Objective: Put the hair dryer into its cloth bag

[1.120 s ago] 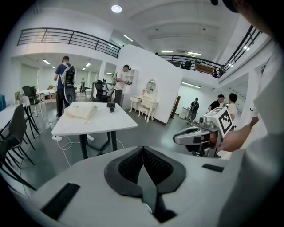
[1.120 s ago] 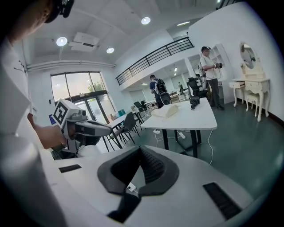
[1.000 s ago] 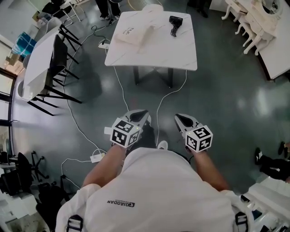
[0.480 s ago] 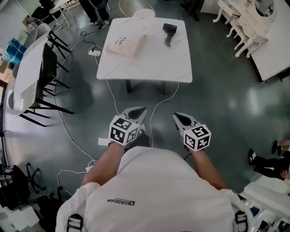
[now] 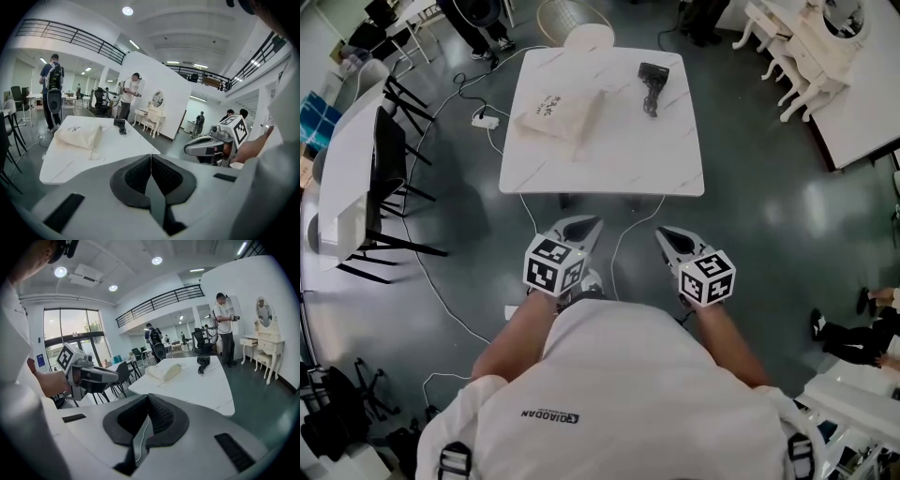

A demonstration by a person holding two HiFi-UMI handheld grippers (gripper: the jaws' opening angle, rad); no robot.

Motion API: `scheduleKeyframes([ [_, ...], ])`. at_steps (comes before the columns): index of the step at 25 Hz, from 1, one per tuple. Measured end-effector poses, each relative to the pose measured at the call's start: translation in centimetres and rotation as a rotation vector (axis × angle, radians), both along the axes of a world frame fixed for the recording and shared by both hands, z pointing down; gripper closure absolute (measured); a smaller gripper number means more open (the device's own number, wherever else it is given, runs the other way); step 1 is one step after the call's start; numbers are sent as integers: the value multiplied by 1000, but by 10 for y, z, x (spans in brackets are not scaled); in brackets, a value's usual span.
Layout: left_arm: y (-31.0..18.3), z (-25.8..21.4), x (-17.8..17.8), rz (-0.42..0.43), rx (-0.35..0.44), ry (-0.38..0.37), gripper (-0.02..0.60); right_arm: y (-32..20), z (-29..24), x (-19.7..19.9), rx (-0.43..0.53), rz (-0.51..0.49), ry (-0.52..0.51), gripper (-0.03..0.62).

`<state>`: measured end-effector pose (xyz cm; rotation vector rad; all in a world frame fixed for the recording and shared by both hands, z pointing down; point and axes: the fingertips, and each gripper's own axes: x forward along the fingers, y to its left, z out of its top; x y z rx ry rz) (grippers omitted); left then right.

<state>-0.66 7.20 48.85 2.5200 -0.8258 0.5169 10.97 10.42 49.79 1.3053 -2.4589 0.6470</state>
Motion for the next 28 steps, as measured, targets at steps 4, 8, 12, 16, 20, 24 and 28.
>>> scheduleKeyframes([
  [4, -33, -1, -16, 14, 12, 3, 552, -28, 5, -14, -11, 19, 7, 572],
  [8, -62, 4, -38, 15, 9, 2, 552, -55, 2, -30, -9, 24, 1, 572],
  [12, -81, 6, -53, 9, -3, 13, 552, -75, 0, -37, -13, 41, 18, 572],
  [16, -94, 10, -60, 16, -10, 27, 552, -87, 6, -44, -42, 41, 15, 572],
  [20, -101, 28, -62, 9, -49, 16, 552, -101, 11, -47, -87, 48, -61, 572],
  [24, -101, 32, -50, 11, -72, 25, 552, -107, 14, -39, -99, 39, -42, 572],
  [28, -117, 33, -45, -15, -69, 16, 552, -123, 22, -27, -105, 20, -23, 572],
])
